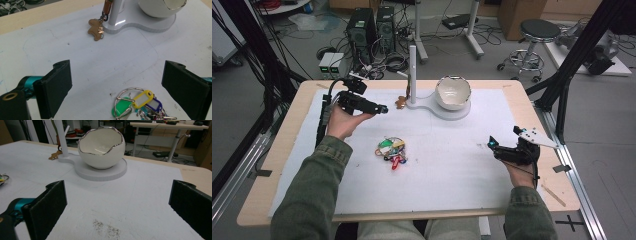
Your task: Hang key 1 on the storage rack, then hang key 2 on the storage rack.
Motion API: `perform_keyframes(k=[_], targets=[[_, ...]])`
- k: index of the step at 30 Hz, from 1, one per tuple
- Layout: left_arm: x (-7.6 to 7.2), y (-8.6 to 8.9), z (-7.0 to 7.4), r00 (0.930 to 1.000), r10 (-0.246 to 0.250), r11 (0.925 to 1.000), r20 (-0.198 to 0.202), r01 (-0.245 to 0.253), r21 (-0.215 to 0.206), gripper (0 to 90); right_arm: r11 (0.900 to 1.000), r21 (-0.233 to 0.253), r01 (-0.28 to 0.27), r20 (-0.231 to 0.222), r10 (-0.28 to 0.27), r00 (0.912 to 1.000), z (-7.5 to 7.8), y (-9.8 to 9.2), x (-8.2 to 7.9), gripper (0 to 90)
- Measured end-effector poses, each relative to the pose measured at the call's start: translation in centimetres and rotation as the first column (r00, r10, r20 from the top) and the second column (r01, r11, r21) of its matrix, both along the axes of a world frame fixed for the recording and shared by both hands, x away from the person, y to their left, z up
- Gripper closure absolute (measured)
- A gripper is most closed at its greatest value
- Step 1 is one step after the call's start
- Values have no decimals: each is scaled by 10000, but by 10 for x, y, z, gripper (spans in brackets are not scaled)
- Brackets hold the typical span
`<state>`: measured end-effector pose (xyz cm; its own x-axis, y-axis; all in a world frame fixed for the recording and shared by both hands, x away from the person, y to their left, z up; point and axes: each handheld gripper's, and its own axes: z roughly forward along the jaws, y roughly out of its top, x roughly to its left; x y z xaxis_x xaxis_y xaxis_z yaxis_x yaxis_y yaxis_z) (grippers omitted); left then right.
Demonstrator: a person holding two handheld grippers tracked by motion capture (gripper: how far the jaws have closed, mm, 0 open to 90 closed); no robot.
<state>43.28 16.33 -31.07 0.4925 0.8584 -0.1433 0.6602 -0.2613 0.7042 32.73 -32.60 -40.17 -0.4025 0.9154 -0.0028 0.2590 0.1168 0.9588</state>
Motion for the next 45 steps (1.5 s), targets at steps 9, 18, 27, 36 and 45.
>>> perform_keyframes(k=[9,18,27,36,45], targets=[[-7,0,-5,9999,-93,9998,-83,95,193,97,10000,20,12,-43,-12,10000,0,0,0,6],[-18,-1,-20,9993,-161,9995,-347,170,249,97,10000,20,-17,-22,18,10000,0,2,1,6],[-28,0,-36,9984,-218,9996,-518,228,186,97,10000,20,-6,-69,7,10000,-1,2,2,6],[-35,-5,-43,9977,-362,9991,-582,373,185,98,10000,-44,-4,-63,3,10000,-1,2,2,6],[-42,-10,-52,9967,-448,9975,-677,483,514,96,10000,-37,11,-46,-11,10000,0,1,1,6]])
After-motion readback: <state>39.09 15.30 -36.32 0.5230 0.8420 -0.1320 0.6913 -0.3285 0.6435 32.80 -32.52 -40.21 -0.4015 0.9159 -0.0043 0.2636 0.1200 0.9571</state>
